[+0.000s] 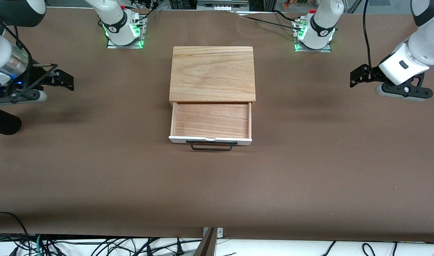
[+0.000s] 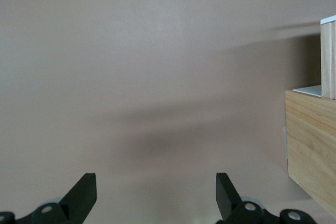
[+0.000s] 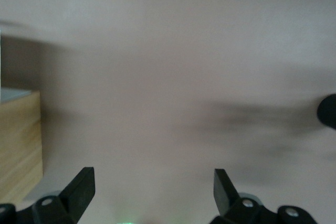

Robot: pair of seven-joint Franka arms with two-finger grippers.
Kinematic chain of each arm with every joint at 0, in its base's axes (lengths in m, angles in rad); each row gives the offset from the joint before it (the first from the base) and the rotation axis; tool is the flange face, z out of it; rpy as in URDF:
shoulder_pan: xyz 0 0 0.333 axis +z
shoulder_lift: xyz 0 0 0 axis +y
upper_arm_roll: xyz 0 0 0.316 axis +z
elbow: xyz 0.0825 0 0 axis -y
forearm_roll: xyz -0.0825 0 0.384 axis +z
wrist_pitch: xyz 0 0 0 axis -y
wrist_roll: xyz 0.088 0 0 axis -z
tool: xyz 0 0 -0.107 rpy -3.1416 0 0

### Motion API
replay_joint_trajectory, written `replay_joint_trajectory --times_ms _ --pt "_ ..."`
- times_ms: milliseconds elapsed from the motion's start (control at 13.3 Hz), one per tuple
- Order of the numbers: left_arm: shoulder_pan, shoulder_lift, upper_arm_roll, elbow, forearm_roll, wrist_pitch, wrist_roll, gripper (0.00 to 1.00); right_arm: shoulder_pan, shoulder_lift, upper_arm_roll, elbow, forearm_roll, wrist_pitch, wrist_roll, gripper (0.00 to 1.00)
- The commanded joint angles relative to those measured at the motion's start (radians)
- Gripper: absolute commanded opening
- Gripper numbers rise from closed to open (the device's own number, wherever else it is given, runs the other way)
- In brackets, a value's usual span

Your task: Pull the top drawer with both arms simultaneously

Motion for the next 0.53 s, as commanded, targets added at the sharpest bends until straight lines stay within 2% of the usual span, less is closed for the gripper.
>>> replay_joint_trajectory --times_ms 0,226,452 --pt "0.019 -0.048 -0.016 0.001 0.020 -0.038 -0.030 1.00 -0.017 -0.026 -0.018 -0.031 0.033 0.008 0.014 1.00" --pt "0.024 -0.063 -0.016 0.001 0.015 -0.063 -0.139 1.00 -0.023 -0.017 -0.035 -0.026 0.053 0.013 0.013 1.00" --pt "0.025 -0.066 -0.019 0.001 0.015 -0.083 -0.161 1.00 -0.015 -0.016 -0.047 -0.014 0.051 0.013 0.004 1.00"
